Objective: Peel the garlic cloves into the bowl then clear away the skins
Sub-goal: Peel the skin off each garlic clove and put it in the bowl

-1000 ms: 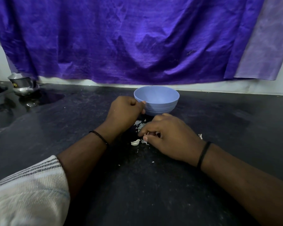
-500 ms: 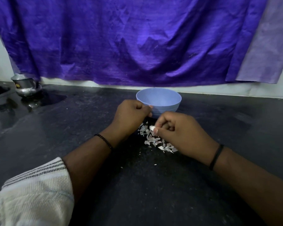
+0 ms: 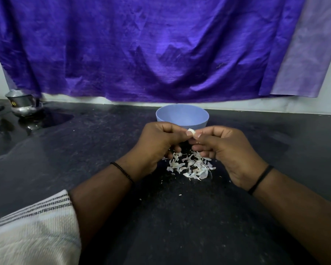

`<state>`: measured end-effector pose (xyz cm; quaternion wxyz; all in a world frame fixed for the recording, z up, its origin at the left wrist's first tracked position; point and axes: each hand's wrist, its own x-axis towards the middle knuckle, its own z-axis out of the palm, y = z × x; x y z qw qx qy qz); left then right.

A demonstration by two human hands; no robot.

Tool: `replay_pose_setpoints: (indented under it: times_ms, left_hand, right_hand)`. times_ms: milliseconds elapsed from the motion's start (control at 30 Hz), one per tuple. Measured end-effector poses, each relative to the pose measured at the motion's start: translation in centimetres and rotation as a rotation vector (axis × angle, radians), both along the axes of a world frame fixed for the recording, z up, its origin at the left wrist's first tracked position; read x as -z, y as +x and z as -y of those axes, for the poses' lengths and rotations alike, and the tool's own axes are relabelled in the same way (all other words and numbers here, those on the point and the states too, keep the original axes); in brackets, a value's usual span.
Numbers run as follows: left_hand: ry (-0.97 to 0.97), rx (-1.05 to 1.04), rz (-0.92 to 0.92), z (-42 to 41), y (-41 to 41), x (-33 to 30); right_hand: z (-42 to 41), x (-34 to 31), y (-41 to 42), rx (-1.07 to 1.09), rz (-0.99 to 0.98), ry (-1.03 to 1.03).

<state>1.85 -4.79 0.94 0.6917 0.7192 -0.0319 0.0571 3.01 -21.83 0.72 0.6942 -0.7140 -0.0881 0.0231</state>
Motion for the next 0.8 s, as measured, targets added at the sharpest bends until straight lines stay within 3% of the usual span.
replay_pose_setpoints:
  times_ms: [500, 800]
  left_hand:
    - [-0.008, 0.025, 0.035, 0.9, -0.5, 0.1]
    - [0.279, -0.113, 0.207, 1.4, -0.6, 0.0]
  right_hand:
    - [0.1, 0.2, 0.1, 0.127, 0.276, -0.129]
    - [0.0, 0.0, 0.0, 0.129, 0.306, -0.134]
